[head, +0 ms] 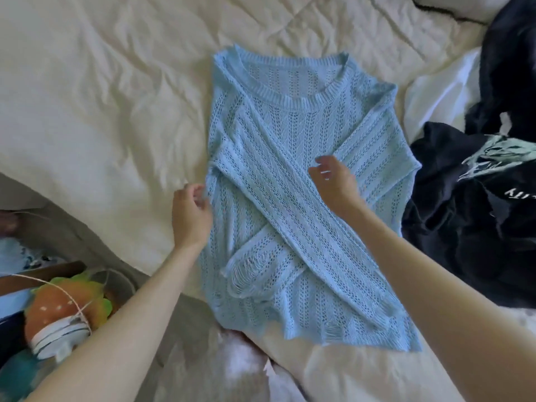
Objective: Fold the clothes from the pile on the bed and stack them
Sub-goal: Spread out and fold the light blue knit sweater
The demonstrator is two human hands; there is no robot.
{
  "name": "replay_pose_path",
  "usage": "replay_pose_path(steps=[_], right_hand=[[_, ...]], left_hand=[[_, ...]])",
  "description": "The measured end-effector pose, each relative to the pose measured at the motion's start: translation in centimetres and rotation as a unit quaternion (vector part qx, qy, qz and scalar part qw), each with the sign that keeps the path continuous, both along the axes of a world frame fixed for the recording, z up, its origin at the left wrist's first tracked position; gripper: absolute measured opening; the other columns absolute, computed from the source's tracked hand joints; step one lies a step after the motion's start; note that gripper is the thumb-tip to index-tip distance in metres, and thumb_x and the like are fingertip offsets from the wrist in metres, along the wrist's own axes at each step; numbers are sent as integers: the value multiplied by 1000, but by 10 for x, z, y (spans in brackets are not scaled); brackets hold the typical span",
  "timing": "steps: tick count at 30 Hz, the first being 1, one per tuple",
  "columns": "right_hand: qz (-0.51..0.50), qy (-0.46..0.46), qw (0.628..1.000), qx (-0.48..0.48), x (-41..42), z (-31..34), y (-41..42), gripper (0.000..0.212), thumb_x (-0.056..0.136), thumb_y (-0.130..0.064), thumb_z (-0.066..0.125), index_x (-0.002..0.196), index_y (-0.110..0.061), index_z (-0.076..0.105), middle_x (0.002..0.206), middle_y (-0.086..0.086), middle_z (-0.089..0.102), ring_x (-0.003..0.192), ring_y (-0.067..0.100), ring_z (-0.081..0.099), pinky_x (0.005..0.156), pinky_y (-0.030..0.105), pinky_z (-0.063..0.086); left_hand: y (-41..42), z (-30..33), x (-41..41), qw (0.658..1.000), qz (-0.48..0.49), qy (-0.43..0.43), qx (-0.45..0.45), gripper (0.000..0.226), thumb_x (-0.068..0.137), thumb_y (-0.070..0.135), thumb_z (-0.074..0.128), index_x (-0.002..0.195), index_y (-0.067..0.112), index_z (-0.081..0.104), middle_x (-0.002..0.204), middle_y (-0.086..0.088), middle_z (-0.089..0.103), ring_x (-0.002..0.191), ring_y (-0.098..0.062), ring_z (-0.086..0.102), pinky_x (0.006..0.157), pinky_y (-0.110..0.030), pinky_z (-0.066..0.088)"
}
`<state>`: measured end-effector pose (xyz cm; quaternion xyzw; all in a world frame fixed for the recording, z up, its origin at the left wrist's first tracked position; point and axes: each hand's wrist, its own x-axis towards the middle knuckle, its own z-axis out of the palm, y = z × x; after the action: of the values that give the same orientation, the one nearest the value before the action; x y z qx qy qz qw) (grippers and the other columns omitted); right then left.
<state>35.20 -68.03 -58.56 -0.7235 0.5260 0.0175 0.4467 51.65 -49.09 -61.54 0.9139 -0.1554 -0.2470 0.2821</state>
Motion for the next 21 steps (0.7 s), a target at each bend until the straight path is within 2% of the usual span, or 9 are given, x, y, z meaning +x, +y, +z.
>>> replay_pose_path(steps=[2,5,7,9,11,13,16,19,21], right_hand=[[27,12,999,14,41,-5,-14,35,98,-30,48,126,-12,54,118,7,62,104,20,57,80,24,39],[49,25,998,15,98,-14,-31,32,97,-28,46,116,-7,61,104,9,65,86,21,57,74,28,42],[62,30,998,2,132,-21,-40,34,96,-29,46,119,-7,59,105,8,63,87,21,56,76,30,44],[71,43,997,-5,160,-29,-48,38,96,-33,46,125,-10,55,107,4,59,92,21,55,78,29,43],[88,63,994,0,184,-38,-56,36,94,-32,49,113,-5,62,89,5,55,78,19,50,66,25,39],[87,71,994,19,202,-40,-62,28,91,-30,56,96,-5,67,74,5,53,66,17,48,63,26,39],[67,30,995,63,224,-40,-65,21,87,-29,67,73,-16,57,65,-3,51,57,9,46,58,23,41],[81,-1,994,67,244,-40,-61,20,86,-31,68,81,-16,56,69,-3,52,57,7,46,55,20,41],[78,-11,995,57,258,-44,-58,21,85,-32,69,77,-19,54,70,-6,52,56,6,45,51,18,38]], left_hand=[[-13,-9,21,999,-22,-13,-28,32,89,5,57,120,3,54,116,-20,52,97,-29,56,89,-37,46],[-30,-20,39,997,-70,16,-38,33,89,15,61,121,7,56,112,-13,57,99,-25,55,85,-26,40],[-35,-26,44,995,-85,38,-30,33,89,18,60,121,11,57,109,-6,59,97,-20,54,79,-20,34],[-33,-28,49,995,-63,60,-53,26,90,17,59,116,12,60,99,3,60,85,-10,54,73,-14,33],[-26,-30,55,992,-46,76,-87,15,90,13,57,104,15,61,84,12,56,72,1,50,64,-8,35],[-17,-30,62,987,-34,113,-110,12,90,10,56,95,20,57,78,13,54,65,4,50,60,-5,36],[0,-28,76,976,-23,174,-125,18,89,7,57,89,24,53,77,1,58,64,-9,50,58,-14,38],[12,-25,87,963,11,232,-138,17,92,10,56,89,26,51,85,-15,62,73,-24,55,66,-39,44],[16,-25,91,957,21,253,-142,9,93,14,56,96,22,53,90,-10,64,84,-25,61,73,-39,48]])
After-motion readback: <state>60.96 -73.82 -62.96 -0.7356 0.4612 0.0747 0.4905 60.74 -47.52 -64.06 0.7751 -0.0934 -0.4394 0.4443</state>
